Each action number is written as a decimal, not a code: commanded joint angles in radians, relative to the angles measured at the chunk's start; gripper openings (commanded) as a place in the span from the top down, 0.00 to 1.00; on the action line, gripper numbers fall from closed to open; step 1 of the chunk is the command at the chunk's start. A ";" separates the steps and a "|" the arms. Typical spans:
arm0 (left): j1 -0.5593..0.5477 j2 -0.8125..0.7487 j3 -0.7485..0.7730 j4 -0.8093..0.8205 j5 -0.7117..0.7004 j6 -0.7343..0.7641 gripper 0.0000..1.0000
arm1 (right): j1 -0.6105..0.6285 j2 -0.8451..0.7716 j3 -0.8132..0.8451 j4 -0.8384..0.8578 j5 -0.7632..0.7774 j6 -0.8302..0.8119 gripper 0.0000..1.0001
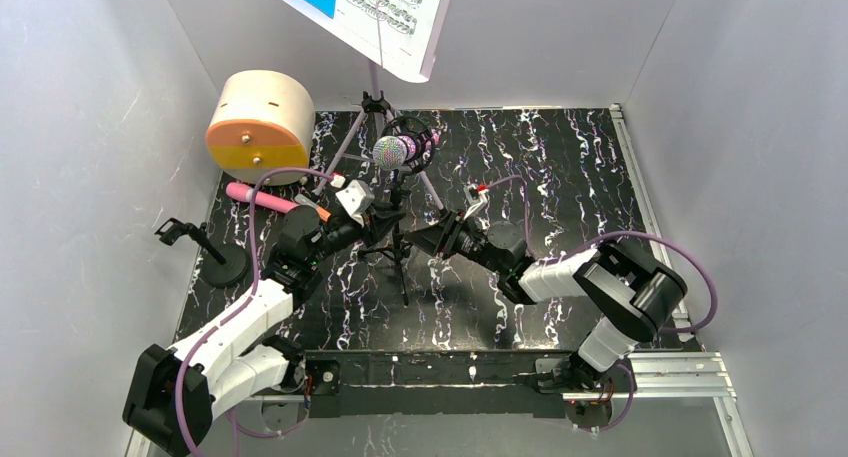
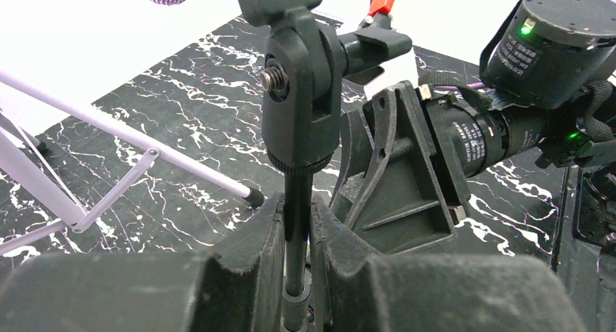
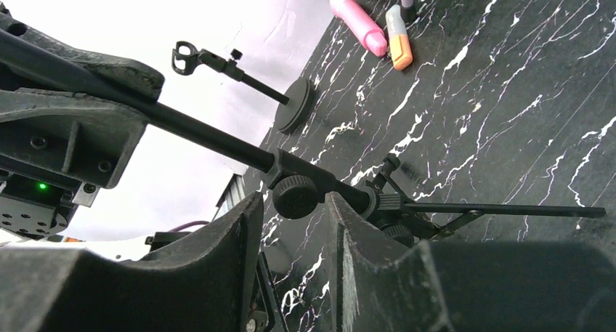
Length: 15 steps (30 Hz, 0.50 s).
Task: Pack up the instrument practice props
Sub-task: Unscrew the knob on the microphone stand.
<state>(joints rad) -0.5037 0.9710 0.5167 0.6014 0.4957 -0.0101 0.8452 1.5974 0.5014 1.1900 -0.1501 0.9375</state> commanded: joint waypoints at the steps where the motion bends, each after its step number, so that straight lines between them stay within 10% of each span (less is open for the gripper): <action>1: -0.010 0.001 -0.003 -0.003 0.030 0.019 1.00 | -0.011 0.024 0.043 0.092 -0.058 0.025 0.56; 15: -0.012 0.017 0.003 -0.031 0.021 0.047 1.00 | -0.034 0.096 0.078 0.138 -0.136 0.046 0.66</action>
<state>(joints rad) -0.5079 0.9741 0.5167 0.6018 0.5053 0.0189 0.8181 1.6749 0.5327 1.2449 -0.2466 0.9730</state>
